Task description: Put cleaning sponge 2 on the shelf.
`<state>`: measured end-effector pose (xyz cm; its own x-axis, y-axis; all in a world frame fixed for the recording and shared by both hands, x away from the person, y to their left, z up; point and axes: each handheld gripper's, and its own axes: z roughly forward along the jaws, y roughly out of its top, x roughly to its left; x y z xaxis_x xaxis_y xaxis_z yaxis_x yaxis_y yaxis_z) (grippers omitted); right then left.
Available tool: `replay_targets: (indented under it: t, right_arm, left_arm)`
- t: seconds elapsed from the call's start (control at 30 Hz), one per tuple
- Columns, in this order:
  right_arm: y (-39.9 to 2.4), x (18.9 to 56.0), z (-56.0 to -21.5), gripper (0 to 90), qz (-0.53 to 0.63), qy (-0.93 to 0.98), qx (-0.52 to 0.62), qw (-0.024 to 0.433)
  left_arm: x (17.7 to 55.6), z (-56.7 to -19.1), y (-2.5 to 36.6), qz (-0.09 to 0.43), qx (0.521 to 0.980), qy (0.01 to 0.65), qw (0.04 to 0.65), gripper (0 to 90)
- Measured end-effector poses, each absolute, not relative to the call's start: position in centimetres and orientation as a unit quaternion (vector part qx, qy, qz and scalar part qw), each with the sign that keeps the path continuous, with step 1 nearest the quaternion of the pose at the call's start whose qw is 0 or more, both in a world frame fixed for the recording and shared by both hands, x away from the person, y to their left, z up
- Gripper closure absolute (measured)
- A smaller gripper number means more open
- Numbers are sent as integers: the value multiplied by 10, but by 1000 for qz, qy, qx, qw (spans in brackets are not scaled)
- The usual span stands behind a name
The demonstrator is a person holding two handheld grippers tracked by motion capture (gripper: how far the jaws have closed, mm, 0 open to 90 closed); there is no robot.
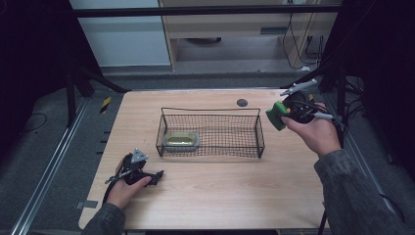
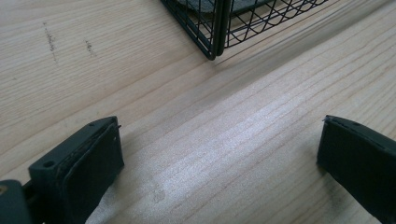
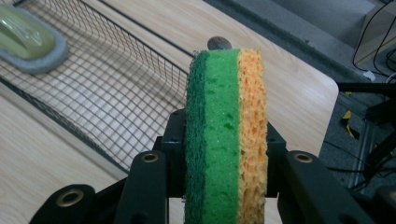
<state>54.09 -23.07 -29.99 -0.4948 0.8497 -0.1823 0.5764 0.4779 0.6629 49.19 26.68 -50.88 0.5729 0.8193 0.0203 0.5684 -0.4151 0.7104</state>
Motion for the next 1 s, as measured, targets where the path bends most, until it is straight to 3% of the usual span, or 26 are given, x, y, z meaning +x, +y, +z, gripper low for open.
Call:
replay_targets:
  t: [1.0]
  right_arm:
    - [-180,585,-311,649,268,839,403,250]
  left_arm:
    - [492,-509,267,186,820,422,339,0]
